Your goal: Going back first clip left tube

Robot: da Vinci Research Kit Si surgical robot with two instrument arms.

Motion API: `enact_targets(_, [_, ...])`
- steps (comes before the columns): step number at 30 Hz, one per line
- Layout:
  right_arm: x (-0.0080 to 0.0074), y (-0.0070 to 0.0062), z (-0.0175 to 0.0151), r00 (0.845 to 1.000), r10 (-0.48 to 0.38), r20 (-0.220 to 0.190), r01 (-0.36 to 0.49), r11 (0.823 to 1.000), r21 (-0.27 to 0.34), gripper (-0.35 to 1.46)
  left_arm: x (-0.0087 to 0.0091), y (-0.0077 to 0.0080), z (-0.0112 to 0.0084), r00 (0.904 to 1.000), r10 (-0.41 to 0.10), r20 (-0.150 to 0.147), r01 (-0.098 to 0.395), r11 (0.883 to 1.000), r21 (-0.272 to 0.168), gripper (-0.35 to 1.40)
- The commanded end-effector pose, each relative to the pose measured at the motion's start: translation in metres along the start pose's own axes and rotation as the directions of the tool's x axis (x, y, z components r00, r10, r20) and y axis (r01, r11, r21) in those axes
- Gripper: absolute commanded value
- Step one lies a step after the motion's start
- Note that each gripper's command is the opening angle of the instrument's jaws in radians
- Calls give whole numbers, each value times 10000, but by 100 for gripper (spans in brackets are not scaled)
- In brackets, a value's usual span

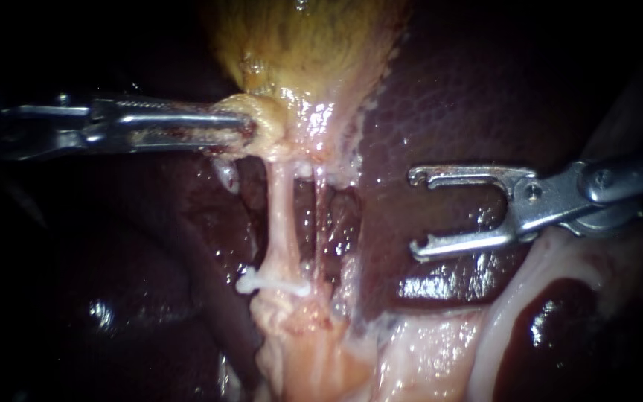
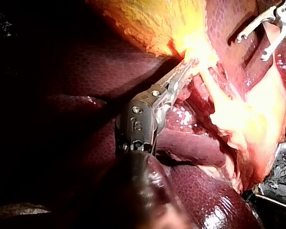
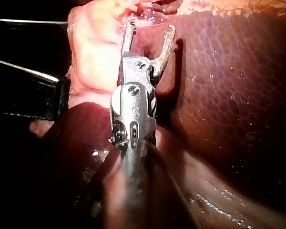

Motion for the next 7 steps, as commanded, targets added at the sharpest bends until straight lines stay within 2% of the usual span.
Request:
enact_targets(1, [0,0,0,10000,3,1,-3,10000,-5,50,0,-1,-1,10000,10,8,-10,10000,-14,-35])
enact_targets(7, [1,-3,1,10000,1,-37,0,9998,186,50,0,-2,-2,10000,13,12,-13,10000,-26,-35])
